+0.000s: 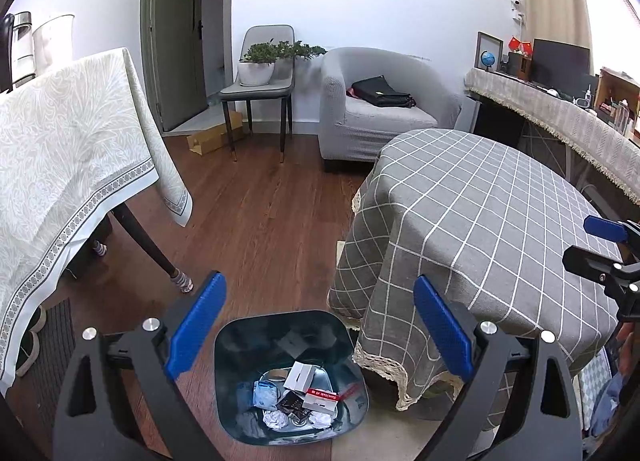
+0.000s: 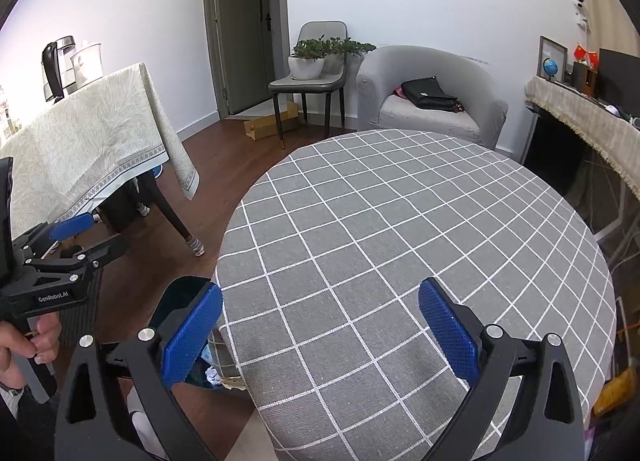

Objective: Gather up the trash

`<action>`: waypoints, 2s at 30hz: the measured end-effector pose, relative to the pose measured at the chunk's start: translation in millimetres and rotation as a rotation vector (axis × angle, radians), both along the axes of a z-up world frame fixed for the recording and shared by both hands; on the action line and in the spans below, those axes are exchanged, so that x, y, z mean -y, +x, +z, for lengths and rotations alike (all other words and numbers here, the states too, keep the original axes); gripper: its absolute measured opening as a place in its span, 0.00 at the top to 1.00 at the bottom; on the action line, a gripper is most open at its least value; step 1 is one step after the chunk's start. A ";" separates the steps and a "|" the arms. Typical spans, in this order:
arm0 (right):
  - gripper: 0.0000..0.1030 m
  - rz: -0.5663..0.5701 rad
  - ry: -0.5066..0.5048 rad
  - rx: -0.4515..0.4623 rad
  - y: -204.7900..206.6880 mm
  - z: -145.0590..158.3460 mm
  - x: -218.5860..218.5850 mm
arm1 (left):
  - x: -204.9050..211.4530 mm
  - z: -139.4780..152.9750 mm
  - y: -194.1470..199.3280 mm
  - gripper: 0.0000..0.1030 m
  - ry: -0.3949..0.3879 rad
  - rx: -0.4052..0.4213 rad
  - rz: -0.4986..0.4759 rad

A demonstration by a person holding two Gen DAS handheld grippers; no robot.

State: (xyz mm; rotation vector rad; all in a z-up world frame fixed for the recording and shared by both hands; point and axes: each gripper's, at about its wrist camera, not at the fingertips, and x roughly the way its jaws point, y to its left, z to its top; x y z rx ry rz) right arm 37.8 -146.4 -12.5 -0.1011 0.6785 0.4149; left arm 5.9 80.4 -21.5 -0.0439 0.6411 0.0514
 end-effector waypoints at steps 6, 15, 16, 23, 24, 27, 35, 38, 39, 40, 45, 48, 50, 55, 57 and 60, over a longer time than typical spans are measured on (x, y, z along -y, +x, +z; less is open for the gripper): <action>0.04 0.004 -0.002 -0.003 0.4 0.1 -1.8 | 1.0 -1.6 0.2 0.07 0.003 0.003 0.004; 0.04 0.007 -0.002 -0.008 0.4 -0.6 -4.0 | -0.6 -1.9 0.1 0.07 0.003 0.001 0.017; 0.04 0.007 -0.001 -0.008 0.6 -0.5 -4.4 | -0.7 -1.8 -0.2 0.07 0.003 0.001 0.017; 0.04 0.007 -0.003 -0.009 1.5 -1.0 -6.3 | -1.3 -1.3 0.1 0.07 0.002 0.000 0.018; 0.04 0.007 -0.002 -0.009 1.4 -0.9 -6.5 | -1.0 -1.5 0.2 0.07 0.004 0.000 0.018; 0.04 0.007 -0.003 -0.011 1.4 -1.3 -6.7 | -0.9 -1.5 0.2 0.07 0.003 0.000 0.016; 0.04 0.007 -0.004 -0.012 1.5 -1.4 -8.8 | -3.8 -2.0 0.3 0.07 0.003 -0.008 0.016; 0.04 0.005 -0.009 -0.016 1.2 -2.5 -11.5 | -4.1 -2.1 0.3 0.07 0.002 -0.008 0.015; 0.04 0.004 -0.009 -0.017 0.8 -2.9 -12.0 | -4.5 -2.1 0.2 0.07 0.001 -0.009 0.013; 0.04 0.004 -0.010 -0.018 0.9 -3.3 -12.5 | -3.7 -3.0 0.3 0.07 0.001 -0.009 0.012; 0.04 0.004 -0.011 -0.018 0.4 -3.3 -12.9 | -2.4 -3.3 0.0 0.07 0.000 -0.008 0.004; 0.04 0.003 -0.010 -0.020 0.9 -3.7 -12.4 | -0.8 -3.1 -1.0 0.07 0.003 -0.006 -0.001; 0.04 0.004 -0.011 -0.019 1.0 -3.7 -12.4 | -0.2 -2.7 -1.3 0.07 0.005 -0.004 -0.001; 0.04 0.003 -0.010 -0.019 0.8 -3.7 -12.7 | 0.6 -2.7 0.3 0.06 0.011 -0.014 0.006; 0.04 0.003 -0.010 -0.019 1.1 -3.9 -12.0 | 1.2 -2.0 0.2 0.06 0.014 -0.013 0.007; 0.04 0.003 -0.010 -0.019 1.1 -3.9 -11.9 | 2.2 -1.7 0.2 0.06 0.017 -0.013 0.009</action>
